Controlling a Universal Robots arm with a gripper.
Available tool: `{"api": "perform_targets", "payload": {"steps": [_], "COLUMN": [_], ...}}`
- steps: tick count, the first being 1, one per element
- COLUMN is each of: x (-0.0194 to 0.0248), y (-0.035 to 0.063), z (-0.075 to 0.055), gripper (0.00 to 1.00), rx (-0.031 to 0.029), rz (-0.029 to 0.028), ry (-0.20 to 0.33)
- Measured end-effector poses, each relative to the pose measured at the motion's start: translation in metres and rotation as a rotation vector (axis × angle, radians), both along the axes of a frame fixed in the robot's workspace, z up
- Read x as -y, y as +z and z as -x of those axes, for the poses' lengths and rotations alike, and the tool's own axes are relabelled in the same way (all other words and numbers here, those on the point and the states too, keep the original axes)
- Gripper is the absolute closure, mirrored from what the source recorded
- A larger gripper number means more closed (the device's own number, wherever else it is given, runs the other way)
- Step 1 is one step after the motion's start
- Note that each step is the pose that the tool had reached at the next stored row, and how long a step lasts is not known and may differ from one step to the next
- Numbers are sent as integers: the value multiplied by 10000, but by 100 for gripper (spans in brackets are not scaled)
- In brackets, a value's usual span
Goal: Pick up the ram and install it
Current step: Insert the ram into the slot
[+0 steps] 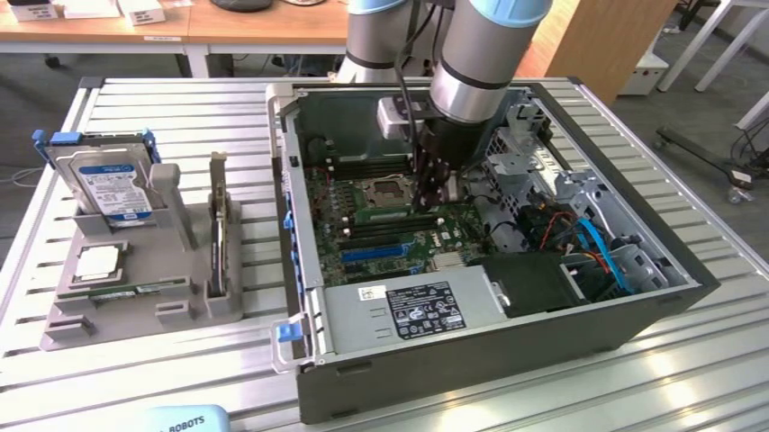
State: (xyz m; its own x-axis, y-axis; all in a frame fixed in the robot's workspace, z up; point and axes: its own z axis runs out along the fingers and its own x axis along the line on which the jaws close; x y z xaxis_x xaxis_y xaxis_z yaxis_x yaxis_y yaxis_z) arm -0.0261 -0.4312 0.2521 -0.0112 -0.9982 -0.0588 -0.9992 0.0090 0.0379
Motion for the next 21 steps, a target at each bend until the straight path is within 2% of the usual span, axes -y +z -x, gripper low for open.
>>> {"api": "perform_targets", "payload": {"steps": [5,10,21], "x": [-1,-36,-36], "y": [-5,-25,-96], "z": [0,-1,0], "gripper": [88,88,88], "rx": [0,1,-1], "rz": [0,-3,1], "ry": [-1,1,-5]}}
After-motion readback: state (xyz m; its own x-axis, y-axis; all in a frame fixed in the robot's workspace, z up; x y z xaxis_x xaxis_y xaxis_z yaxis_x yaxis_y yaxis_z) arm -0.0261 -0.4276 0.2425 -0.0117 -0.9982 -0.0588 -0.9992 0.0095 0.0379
